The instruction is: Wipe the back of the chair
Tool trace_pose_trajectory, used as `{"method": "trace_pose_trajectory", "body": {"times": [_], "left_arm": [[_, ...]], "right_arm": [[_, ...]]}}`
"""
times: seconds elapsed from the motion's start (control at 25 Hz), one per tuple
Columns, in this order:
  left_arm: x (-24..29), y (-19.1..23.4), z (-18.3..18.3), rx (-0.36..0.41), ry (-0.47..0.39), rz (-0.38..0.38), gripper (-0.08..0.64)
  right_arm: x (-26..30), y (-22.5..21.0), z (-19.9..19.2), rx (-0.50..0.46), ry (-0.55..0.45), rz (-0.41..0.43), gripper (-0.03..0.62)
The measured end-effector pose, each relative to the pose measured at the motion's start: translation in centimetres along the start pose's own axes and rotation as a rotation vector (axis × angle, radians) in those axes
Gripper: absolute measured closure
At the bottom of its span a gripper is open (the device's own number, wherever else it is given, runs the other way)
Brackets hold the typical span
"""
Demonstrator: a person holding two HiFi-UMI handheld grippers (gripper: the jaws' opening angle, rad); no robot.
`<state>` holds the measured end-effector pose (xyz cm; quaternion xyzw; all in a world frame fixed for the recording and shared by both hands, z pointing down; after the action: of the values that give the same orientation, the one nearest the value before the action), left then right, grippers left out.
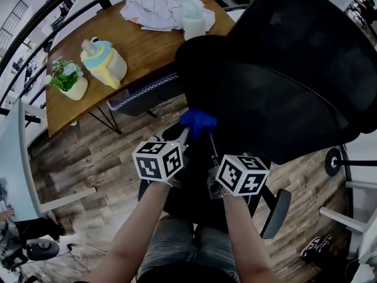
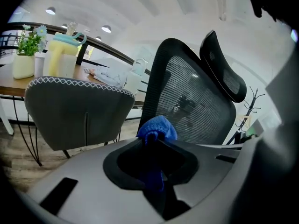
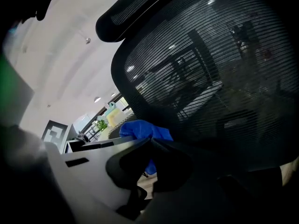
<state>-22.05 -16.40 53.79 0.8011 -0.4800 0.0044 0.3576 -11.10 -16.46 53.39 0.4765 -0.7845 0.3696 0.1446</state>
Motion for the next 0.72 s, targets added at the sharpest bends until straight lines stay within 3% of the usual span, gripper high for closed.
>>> {"method": "trace_pose_trajectory", "body": {"times": [0.72], "left_arm": [[-5.4, 2.7, -0.4, -0.066, -0.063, 0.113, 0.482]], "right_arm": [[0.6, 2.4, -1.2, -0.012, 0.045, 0.083, 0.563]]}}
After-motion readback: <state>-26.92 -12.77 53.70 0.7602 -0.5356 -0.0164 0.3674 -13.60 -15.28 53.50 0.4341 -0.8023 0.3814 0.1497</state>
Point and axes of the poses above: the fingertips, and each gripper's own axes: x forward along the fingers, y to its left, z out of its top, the point moved 3 cm from there along -x, backward along the fingers, and after that the axes turned 15 degrees about -z, right-handed, at the moved point
